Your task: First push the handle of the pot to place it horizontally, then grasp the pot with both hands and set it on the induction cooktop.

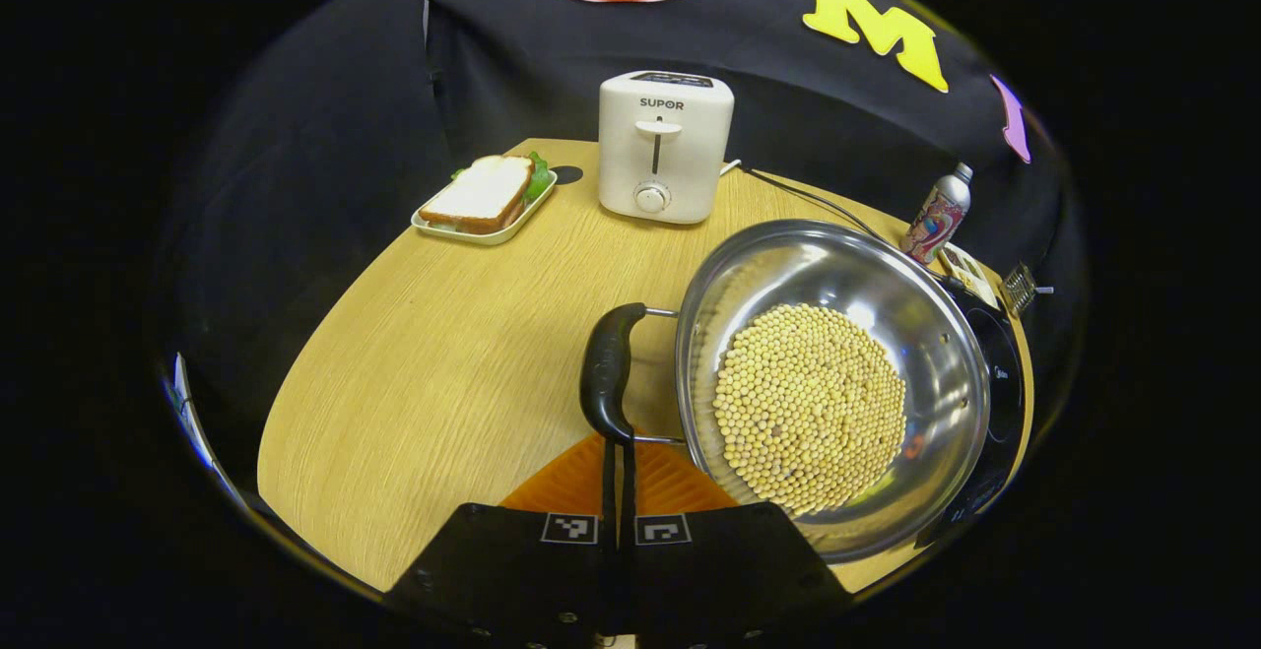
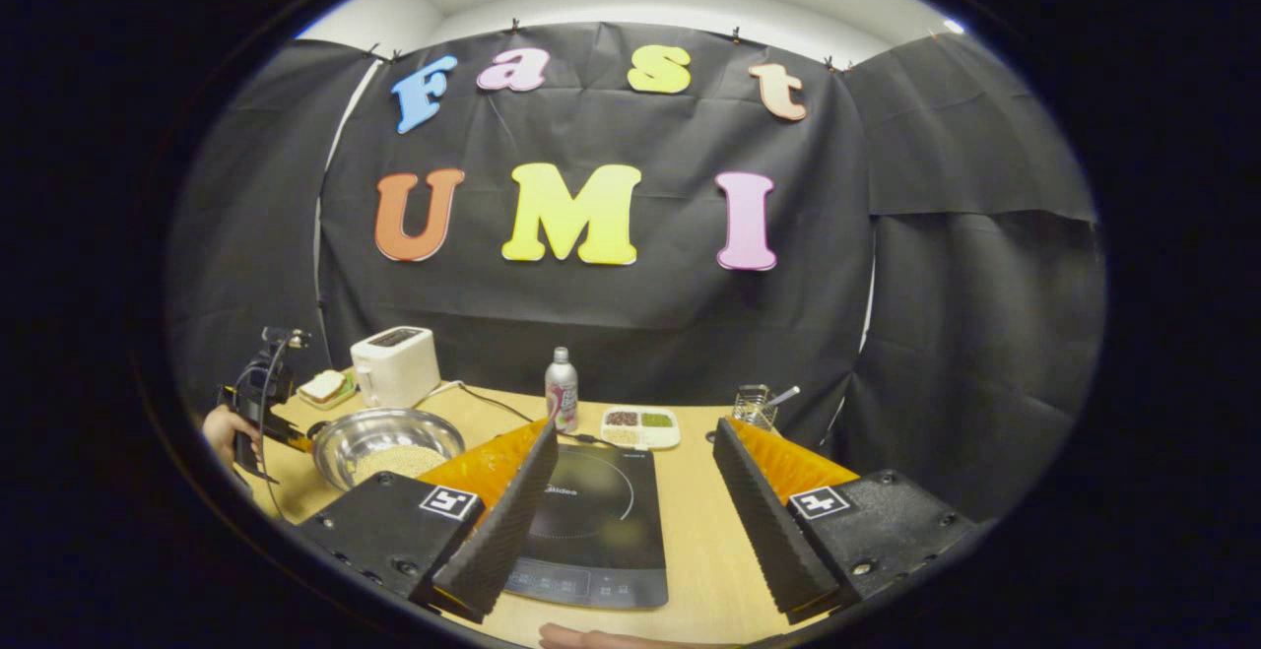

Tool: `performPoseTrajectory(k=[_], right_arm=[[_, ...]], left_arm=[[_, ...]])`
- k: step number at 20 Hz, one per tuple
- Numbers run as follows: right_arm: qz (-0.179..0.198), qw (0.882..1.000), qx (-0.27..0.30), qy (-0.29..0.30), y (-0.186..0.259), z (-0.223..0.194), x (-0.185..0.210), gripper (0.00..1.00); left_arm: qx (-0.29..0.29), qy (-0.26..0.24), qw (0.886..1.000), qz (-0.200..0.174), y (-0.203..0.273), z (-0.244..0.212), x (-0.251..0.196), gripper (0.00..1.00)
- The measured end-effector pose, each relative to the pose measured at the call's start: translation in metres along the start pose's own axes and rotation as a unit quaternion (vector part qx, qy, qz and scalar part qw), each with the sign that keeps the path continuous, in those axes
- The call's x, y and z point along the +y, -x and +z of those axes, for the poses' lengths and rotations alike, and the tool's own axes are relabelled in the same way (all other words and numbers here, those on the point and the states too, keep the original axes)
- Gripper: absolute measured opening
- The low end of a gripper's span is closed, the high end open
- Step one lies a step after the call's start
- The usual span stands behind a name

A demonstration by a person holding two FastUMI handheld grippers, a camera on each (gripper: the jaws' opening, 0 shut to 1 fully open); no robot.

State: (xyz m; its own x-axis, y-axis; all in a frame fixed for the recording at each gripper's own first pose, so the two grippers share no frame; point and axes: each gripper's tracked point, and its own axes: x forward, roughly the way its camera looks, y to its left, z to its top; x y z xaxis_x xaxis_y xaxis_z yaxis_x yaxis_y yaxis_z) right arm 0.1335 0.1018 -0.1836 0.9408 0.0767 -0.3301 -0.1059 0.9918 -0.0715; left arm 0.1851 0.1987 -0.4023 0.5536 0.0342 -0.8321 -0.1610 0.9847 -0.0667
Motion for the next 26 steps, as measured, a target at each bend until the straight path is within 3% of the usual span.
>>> performPoseTrajectory(k=[1,7,11,12,13,15,16,17,20,26], right_arm=[[0.002,1.000,0.002,0.000,0.000,-0.002,0.004,0.98],[0.009,1.000,0.021,0.004,-0.005,-0.016,0.024,0.98],[0.014,0.999,0.030,0.005,-0.005,-0.022,0.037,0.98],[0.017,0.999,0.031,0.006,-0.005,-0.023,0.041,1.00],[0.019,0.999,0.034,0.007,-0.006,-0.025,0.046,1.00],[0.026,0.999,0.039,0.010,-0.009,-0.031,0.058,1.00],[0.030,0.999,0.042,0.012,-0.011,-0.034,0.064,0.98],[0.034,0.998,0.045,0.013,-0.013,-0.037,0.071,0.99],[0.043,0.997,0.062,0.018,-0.025,-0.050,0.090,0.98],[0.079,0.992,0.094,0.020,-0.057,-0.072,0.138,0.98]], left_arm=[[0.000,-0.002,1.000,0.005,-0.003,0.005,0.003,0.00],[0.003,-0.016,0.999,0.029,-0.017,0.019,0.017,0.00],[-0.001,0.004,1.000,0.021,-0.012,0.018,0.023,0.00],[-0.004,0.007,1.000,0.022,-0.008,0.018,0.027,0.04],[-0.012,0.009,1.000,0.020,-0.005,0.019,0.029,0.16],[-0.032,0.013,0.999,0.010,0.007,0.025,0.027,0.12],[-0.040,0.014,0.999,0.006,0.015,0.027,0.029,0.53],[-0.047,0.015,0.999,-0.006,0.024,0.030,0.025,0.49],[-0.076,0.005,0.997,-0.007,0.041,0.040,0.024,0.96],[-0.103,-0.031,0.994,-0.033,0.051,0.053,0.007,0.96]])
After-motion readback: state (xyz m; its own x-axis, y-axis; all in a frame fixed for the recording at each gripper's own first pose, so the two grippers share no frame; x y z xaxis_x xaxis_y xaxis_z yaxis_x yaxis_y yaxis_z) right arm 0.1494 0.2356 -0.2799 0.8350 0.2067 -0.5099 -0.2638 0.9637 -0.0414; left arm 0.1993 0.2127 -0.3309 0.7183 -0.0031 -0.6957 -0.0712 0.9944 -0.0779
